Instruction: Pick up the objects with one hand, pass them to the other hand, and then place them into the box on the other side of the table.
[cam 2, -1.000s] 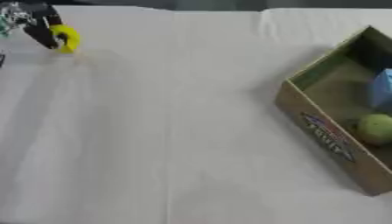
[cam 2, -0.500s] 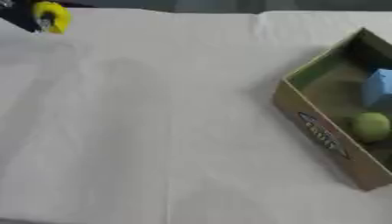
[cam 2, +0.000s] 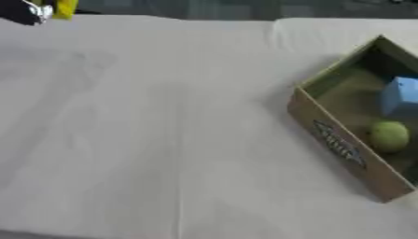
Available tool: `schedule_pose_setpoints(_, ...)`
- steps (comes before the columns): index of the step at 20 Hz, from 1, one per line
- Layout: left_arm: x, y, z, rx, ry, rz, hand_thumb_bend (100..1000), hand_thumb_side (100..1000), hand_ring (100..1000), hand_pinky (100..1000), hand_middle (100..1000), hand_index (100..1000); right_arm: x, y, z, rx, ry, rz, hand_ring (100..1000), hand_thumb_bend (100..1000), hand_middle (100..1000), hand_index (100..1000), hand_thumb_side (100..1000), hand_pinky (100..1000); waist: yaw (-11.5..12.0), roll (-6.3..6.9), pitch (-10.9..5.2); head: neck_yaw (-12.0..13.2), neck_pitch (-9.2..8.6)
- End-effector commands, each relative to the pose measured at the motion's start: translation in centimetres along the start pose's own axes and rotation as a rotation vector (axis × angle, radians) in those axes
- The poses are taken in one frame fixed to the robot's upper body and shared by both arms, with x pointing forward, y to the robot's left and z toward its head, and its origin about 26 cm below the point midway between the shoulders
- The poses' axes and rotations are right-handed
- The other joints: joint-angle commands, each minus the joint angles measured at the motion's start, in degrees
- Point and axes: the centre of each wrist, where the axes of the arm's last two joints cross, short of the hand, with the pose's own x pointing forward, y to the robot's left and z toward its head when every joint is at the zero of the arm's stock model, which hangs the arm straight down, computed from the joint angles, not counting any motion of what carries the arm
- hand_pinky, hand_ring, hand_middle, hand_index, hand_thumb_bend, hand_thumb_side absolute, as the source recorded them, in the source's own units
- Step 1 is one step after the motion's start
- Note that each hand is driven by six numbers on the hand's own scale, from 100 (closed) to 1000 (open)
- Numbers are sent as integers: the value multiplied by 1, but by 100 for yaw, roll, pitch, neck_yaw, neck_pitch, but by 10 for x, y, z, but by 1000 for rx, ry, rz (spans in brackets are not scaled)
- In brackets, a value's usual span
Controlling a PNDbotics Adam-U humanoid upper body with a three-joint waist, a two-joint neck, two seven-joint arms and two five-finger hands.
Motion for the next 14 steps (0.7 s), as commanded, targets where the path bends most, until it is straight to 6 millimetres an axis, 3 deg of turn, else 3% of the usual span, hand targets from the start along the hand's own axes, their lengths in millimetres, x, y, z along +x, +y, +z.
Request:
schedule_pose_setpoints(1,11,18,15,98,-41,-1,100,100,479,661,514,607,16,-10,-5,7,-37,42,787,100,872,856,477,975,8,43,-223,-24,24)
schedule_pose_setpoints(7,30,-6,34,172,-98,114,100,112,464,644,507,603,24,-5,-11,36,-64,27,794,100,896,873,474,982,19,43,-283,-96,72)
schedule_pose_setpoints(14,47,-54,40,243,-92,309,100,196,445,631,494,598,42,10,-30,114,-131,6,794,100,894,870,470,975,65,47,-377,-161,188)
